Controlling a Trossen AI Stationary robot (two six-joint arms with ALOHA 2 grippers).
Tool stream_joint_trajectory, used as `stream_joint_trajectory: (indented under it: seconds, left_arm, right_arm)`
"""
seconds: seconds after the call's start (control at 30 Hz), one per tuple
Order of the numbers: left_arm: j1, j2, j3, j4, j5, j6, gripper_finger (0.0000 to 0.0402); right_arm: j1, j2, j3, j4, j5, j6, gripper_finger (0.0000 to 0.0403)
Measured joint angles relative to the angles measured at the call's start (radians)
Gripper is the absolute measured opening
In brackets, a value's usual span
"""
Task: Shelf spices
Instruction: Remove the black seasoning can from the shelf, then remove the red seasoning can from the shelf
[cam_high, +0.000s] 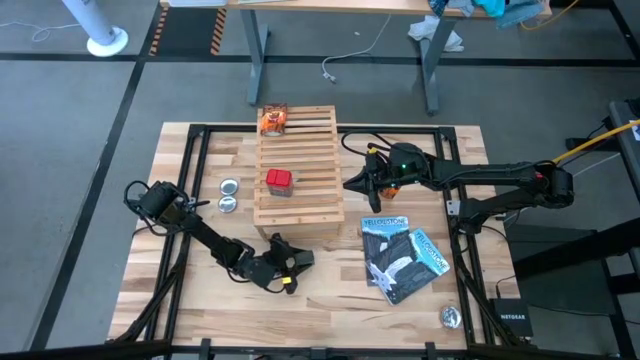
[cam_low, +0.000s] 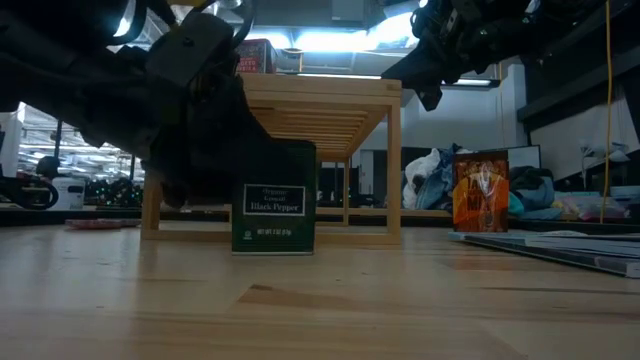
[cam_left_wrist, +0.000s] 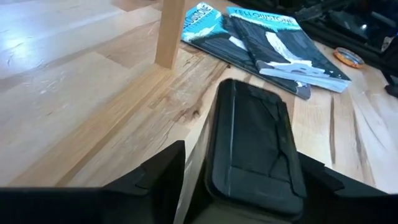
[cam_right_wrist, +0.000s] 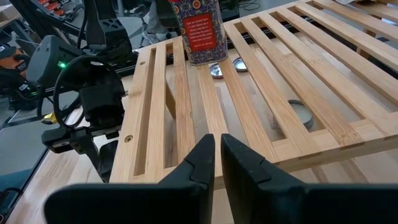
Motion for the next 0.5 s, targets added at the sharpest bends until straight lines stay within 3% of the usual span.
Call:
stream_joint_trajectory:
  seconds: [0.5]
  left_arm:
    - [-0.002,-0.002,0.000,0.138,-0.045,0.141,0.0203]
  right_arm:
    - [0.000,0.000,0.000,0.000,0.000,0.000,0.0033]
